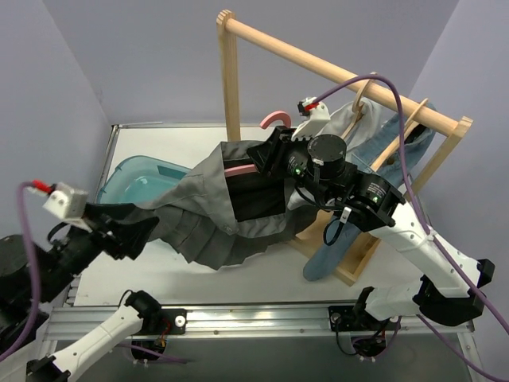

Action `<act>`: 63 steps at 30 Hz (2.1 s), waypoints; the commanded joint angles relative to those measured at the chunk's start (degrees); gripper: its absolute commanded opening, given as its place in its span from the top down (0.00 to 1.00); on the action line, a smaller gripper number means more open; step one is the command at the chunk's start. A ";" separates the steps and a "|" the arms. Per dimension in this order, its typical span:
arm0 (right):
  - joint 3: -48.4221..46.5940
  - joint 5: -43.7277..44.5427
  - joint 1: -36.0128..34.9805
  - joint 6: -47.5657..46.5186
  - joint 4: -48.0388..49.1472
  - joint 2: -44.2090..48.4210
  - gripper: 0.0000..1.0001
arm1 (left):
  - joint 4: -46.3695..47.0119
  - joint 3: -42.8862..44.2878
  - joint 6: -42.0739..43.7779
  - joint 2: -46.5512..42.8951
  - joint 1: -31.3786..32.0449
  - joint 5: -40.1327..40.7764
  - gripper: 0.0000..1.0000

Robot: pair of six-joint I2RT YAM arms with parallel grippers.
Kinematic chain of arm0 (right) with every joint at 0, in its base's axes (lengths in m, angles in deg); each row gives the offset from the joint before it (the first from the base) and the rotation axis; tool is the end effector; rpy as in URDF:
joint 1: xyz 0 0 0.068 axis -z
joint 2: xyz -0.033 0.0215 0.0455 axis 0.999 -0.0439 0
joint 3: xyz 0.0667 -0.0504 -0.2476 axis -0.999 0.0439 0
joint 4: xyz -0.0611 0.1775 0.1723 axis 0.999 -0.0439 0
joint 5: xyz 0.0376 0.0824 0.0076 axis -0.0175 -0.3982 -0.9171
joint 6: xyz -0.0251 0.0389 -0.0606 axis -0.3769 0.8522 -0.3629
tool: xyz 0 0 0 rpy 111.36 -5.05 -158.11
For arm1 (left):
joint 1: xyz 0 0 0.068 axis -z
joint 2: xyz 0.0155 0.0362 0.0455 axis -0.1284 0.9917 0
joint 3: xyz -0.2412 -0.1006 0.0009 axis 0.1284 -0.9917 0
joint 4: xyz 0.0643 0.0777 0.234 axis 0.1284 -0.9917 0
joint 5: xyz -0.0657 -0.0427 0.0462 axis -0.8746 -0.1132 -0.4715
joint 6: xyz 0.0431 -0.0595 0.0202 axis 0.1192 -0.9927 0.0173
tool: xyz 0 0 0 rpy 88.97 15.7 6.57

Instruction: Remove the skirt from the hanger

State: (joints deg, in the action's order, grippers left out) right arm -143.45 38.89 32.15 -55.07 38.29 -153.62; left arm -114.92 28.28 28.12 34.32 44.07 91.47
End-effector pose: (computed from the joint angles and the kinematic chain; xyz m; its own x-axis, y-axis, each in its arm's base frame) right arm 0.1787 0.2301 0.5061 -0.2895 0.4366 -0.8518 -0.5896 0.6197 0.5180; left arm 0.0407 -0.0267 0.4745 -0.1901 -0.1959 -0.9620 0.5289 0.8051 -0.2685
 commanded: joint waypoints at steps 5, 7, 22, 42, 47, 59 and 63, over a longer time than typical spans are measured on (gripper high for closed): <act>-2.64 -4.85 0.05 -0.01 4.50 1.51 1.00 | 2.49 1.59 2.80 -1.92 0.14 -5.55 0.16; -2.38 -5.64 0.05 0.34 5.37 1.68 1.00 | 2.66 1.59 3.77 -0.26 0.05 -9.16 0.15; -1.77 -4.34 0.31 -0.09 3.97 5.11 1.00 | 0.30 -2.02 3.77 2.47 0.05 -18.95 0.75; 2.80 18.72 6.81 4.92 -6.05 6.16 1.00 | -11.66 2.38 -9.68 -7.46 0.84 33.02 0.98; 4.74 3.69 11.03 5.62 1.94 6.61 1.00 | -9.56 0.37 -7.92 -3.85 1.81 24.32 0.98; -0.97 -31.45 9.28 -1.58 0.56 -1.99 0.72 | -0.33 1.76 -3.87 7.14 1.81 5.76 0.98; -3.09 -25.37 1.99 -6.77 -9.89 -6.83 0.55 | -0.41 6.06 -3.00 8.10 1.81 6.46 0.98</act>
State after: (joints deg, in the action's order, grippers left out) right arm -144.81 15.50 38.82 -56.53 36.08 -156.79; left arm -122.15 27.78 23.90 43.35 45.64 99.47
